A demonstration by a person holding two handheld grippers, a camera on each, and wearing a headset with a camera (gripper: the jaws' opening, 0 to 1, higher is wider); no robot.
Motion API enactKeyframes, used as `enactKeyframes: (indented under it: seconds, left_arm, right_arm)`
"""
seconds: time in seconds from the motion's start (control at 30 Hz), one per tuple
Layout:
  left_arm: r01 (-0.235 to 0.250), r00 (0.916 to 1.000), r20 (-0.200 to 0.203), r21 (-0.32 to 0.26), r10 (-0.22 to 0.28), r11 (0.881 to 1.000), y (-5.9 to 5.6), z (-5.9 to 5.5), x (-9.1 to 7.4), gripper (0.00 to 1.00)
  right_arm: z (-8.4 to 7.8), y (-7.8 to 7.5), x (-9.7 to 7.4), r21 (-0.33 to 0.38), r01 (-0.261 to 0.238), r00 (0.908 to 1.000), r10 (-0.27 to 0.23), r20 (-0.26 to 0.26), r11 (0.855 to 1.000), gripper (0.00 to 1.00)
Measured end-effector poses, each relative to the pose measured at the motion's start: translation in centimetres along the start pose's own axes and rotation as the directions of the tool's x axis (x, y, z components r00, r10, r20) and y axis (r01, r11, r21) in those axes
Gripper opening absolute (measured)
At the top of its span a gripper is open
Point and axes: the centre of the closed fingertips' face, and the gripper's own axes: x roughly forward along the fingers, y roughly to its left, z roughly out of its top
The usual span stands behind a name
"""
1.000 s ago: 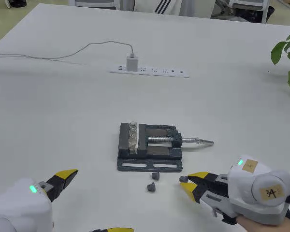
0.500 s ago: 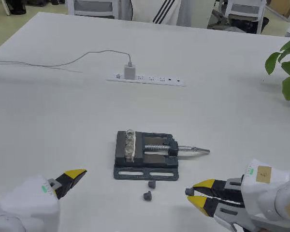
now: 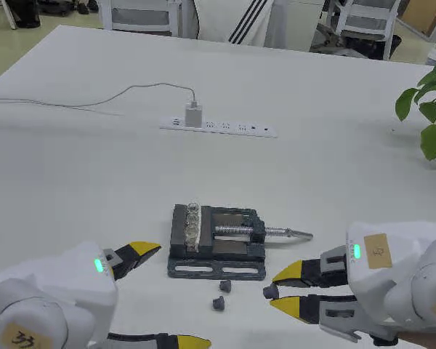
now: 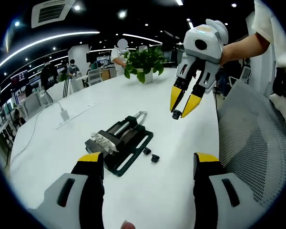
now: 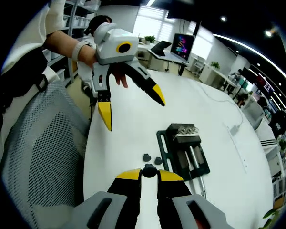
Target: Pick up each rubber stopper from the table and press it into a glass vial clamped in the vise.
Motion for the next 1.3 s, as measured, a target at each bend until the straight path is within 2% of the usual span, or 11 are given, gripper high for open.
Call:
enactKeyframes:
  seconds: [0.1,0.3,0.53,0.77,1.0,1.07,1.23,1.3]
  left_arm:
    - [0.022,0.9998,-0.003,0.037,-0.022,0.999,-0.3,0.4,0.4,0.71]
    - [0.090,0.9959,-0.023,0.110,-0.088,0.990,-1.3,1.2,1.4,0.61]
    - [0.160,0.9871,-0.028,0.145,-0.157,0.976,-2.4,2.2,2.5,0.46]
    - [0.232,0.9727,-0.031,0.152,-0.230,0.961,-4.0,2.7,3.0,0.25]
    - [0.264,0.9644,-0.031,0.149,-0.263,0.953,-4.7,3.1,3.4,0.17]
    - [0.273,0.9621,-0.031,0.144,-0.271,0.951,-4.9,3.1,3.4,0.15]
    - [0.285,0.9585,-0.034,0.130,-0.283,0.950,-5.0,3.0,3.5,0.12]
    - [0.291,0.9566,-0.031,0.123,-0.290,0.949,-5.1,3.1,3.5,0.11]
  right_arm:
    - [0.3,0.2,0.0,-0.060,-0.025,0.9995,0.024,-0.020,0.998,0.08]
    - [1.0,0.6,0.2,-0.181,-0.082,0.9954,0.071,-0.065,0.980,0.08]
    - [1.8,0.7,0.4,-0.271,-0.116,0.9918,0.096,-0.084,0.956,0.08]
    - [2.3,1.1,0.6,-0.336,-0.142,0.9879,0.113,-0.107,0.931,0.08]
    - [2.6,1.3,0.7,-0.400,-0.153,0.9858,0.112,-0.125,0.904,0.08]
    - [2.5,1.4,0.7,-0.427,-0.159,0.9844,0.111,-0.137,0.890,0.08]
    - [2.5,1.7,0.8,-0.456,-0.170,0.9830,0.118,-0.141,0.874,0.08]
    - [2.5,1.7,0.9,-0.481,-0.172,0.9824,0.115,-0.147,0.859,0.08]
